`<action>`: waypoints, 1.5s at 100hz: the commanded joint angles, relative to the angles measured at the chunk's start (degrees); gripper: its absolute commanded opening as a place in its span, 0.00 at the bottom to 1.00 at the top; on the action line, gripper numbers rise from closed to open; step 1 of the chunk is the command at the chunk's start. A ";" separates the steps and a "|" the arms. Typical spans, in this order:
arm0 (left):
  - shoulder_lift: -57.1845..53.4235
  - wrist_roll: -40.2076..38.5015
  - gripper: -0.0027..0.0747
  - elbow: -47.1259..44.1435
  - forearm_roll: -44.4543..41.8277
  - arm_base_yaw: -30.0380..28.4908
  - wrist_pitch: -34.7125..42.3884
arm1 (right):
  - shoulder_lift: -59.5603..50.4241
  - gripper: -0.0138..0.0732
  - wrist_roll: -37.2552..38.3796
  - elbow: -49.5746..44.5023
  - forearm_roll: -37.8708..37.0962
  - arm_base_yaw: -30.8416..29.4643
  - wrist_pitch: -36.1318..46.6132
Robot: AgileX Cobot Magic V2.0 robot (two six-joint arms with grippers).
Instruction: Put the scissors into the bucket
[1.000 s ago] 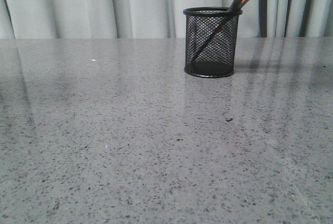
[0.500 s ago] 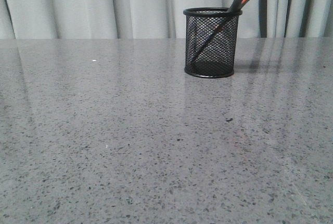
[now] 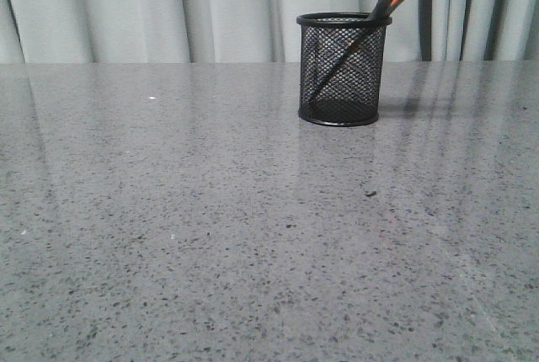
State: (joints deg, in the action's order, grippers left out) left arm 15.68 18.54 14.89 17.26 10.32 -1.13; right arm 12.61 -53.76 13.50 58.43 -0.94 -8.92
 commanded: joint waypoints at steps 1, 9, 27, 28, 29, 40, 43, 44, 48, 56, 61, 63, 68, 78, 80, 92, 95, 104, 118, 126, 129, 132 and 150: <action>0.49 -0.24 0.01 1.58 0.76 -0.21 5.27 | 0.39 0.08 -0.42 1.51 1.81 -0.32 3.17; 0.49 -0.24 0.01 1.58 0.76 -0.21 5.27 | 0.39 0.08 -0.42 1.51 1.81 -0.32 3.17; 0.49 -0.24 0.01 1.58 0.76 -0.21 5.27 | 0.39 0.08 -0.42 1.51 1.81 -0.32 3.17; 0.49 -0.24 0.01 1.58 0.76 -0.21 5.27 | 0.39 0.08 -0.42 1.51 1.81 -0.32 3.17; 0.49 -0.24 0.01 1.58 0.76 -0.21 5.27 | 0.39 0.08 -0.42 1.51 1.81 -0.32 3.17; 0.49 -0.24 0.01 1.58 0.76 -0.21 5.27 | 0.39 0.08 -0.42 1.51 1.81 -0.32 3.17; 0.49 -0.24 0.01 1.58 0.76 -0.21 5.27 | 0.39 0.08 -0.42 1.51 1.81 -0.32 3.17; 0.49 -0.24 0.01 1.58 0.76 -0.21 5.27 | 0.39 0.08 -0.42 1.51 1.81 -0.32 3.17; 0.49 -0.24 0.01 1.58 0.76 -0.21 5.27 | 0.39 0.08 -0.42 1.51 1.81 -0.32 3.17; 0.49 -0.24 0.01 1.58 0.76 -0.21 5.27 | 0.39 0.08 -0.42 1.51 1.81 -0.32 3.17; 0.49 -0.24 0.01 1.58 0.76 -0.21 5.27 | 0.39 0.08 -0.42 1.51 1.81 -0.32 3.17; 0.49 -0.24 0.01 1.58 0.76 -0.21 5.27 | 0.39 0.08 -0.42 1.51 1.81 -0.32 3.17; 0.49 -0.24 0.01 1.58 0.76 -0.21 5.27 | 0.39 0.08 -0.42 1.51 1.81 -0.32 3.17; 0.49 -0.24 0.01 1.58 0.76 -0.21 5.27 | 0.39 0.08 -0.42 1.51 1.81 -0.32 3.17; 0.49 -0.24 0.01 1.58 0.76 -0.21 5.27 | 0.39 0.08 -0.42 1.51 1.81 -0.32 3.17; -0.04 -0.24 0.01 1.38 -0.77 -0.21 5.27 | 0.39 0.08 -0.42 1.51 1.81 -0.32 3.17; -0.31 -0.24 0.01 1.27 -1.74 -0.21 5.15 | 0.39 0.08 -0.42 1.51 1.81 -0.32 3.17; -2.27 -4.05 0.01 0.01 -5.84 -1.50 5.26 | 0.39 0.08 -0.42 1.51 1.81 -0.32 3.17; -7.47 -14.80 0.01 -5.78 -13.99 -5.17 5.26 | 0.39 0.08 -0.42 1.51 1.81 -0.32 3.17; -11.65 -16.78 0.01 -9.49 -14.25 -7.12 4.61 | 0.39 0.08 -0.42 1.51 1.81 -0.32 3.17; -13.48 -16.90 0.01 -10.86 -14.25 -7.72 3.95 | 0.39 0.08 -0.42 1.51 1.81 -0.32 3.17; -14.55 -16.90 0.01 -11.81 -14.25 -7.96 3.34 | 0.39 0.08 -0.42 1.51 1.81 -0.32 3.17; -17.45 -16.90 0.01 -15.91 -15.08 -8.85 3.19 | 0.39 0.08 -0.42 1.51 1.81 -0.32 3.30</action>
State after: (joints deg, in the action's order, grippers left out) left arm -0.24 2.49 0.03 2.69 1.76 -3.05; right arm 12.57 -53.76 13.50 59.67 -0.94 -8.27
